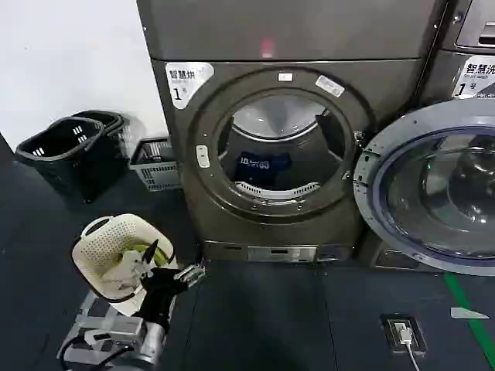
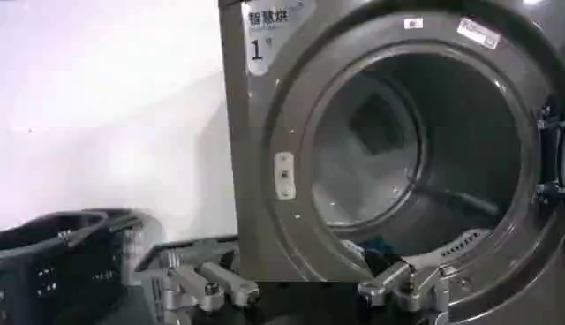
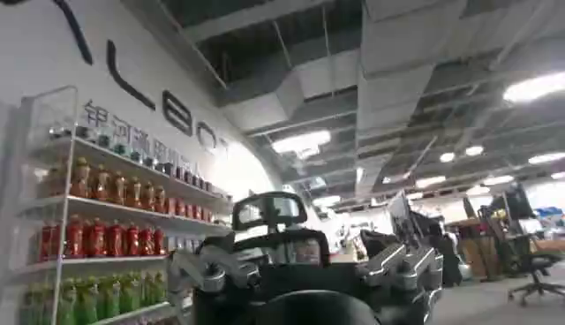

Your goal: Grasp the clothes from the dryer.

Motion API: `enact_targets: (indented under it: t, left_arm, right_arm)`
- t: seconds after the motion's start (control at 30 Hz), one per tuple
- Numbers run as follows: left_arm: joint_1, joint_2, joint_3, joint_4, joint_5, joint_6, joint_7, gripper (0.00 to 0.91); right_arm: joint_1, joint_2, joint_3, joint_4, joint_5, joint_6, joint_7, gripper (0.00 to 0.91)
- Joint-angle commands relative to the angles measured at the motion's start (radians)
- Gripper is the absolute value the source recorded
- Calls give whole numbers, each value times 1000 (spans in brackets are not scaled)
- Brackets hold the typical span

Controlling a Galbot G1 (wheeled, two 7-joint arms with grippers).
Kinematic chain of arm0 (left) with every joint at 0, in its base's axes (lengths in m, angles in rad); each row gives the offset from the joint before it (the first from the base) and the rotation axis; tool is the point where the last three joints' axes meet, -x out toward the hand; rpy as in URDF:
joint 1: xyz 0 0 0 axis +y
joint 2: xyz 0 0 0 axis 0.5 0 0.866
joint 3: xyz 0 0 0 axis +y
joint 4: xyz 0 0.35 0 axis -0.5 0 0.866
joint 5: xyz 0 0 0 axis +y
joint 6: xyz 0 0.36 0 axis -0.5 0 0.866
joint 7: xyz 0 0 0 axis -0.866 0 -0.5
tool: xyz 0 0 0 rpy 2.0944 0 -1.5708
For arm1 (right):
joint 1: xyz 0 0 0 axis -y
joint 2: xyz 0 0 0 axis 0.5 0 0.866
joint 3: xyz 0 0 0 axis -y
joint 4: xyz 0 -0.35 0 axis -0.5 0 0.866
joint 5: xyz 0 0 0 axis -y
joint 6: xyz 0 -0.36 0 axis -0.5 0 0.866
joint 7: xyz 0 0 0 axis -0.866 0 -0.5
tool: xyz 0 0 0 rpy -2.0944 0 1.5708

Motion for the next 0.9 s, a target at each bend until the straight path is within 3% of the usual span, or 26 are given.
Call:
enact_targets:
  t: [0.03, 0.9]
  left_arm:
    - [1, 3, -1, 1, 0, -1, 0, 907]
    - [-14, 12, -5, 12, -12, -3, -6, 907]
  right_arm:
    - [-4, -15, 0, -19, 2, 4, 8, 907]
    - [-2, -2, -4, 22, 21, 33, -18, 907]
